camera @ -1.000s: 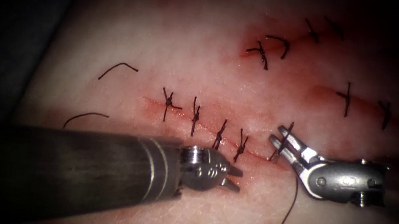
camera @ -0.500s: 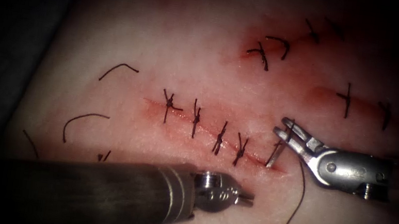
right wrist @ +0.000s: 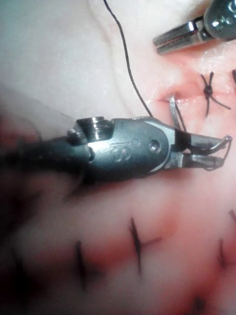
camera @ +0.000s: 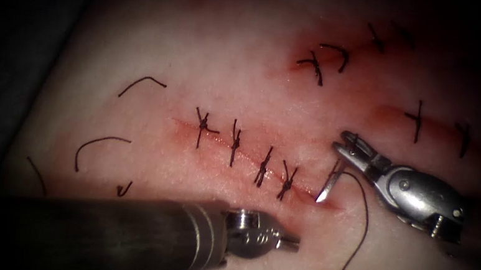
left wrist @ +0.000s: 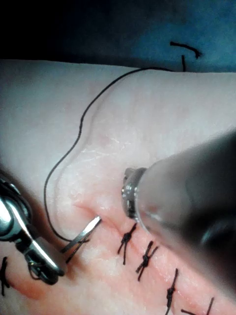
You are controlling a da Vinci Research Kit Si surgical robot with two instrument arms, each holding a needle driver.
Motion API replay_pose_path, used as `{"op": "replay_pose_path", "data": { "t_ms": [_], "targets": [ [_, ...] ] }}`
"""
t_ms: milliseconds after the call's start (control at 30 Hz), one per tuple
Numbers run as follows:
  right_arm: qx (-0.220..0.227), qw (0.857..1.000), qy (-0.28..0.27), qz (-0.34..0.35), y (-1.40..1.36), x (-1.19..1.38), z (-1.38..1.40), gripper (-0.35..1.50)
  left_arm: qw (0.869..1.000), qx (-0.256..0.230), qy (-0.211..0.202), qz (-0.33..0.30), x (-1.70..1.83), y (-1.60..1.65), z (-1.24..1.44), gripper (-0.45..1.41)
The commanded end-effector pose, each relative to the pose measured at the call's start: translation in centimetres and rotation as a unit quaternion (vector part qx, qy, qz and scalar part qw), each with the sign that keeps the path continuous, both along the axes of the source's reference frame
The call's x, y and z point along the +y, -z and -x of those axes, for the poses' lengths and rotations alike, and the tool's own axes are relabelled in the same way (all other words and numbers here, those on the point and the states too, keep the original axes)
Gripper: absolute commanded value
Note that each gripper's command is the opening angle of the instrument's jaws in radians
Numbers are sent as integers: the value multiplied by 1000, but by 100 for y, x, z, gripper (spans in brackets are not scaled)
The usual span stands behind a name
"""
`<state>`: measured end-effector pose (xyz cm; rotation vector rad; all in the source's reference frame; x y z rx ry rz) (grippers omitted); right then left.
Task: Wound Closure
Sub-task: Throw the needle with the right needle driver through the bottom of the cut.
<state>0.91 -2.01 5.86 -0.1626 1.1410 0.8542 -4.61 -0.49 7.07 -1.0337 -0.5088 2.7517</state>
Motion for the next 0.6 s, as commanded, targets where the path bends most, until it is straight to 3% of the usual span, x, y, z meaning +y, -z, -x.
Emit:
{"op": "replay_pose_path", "data": {
  "t_ms": [33,600],
  "targets": [
    [13,1000,0,-17,-7,-5,-10,-35,1000,0,0,-1,-3,-7,6,-25],
    [71,983,-25,-167,-16,-5,-16,-35,1000,0,2,-4,-4,-8,-1,-27]
  ]
}}
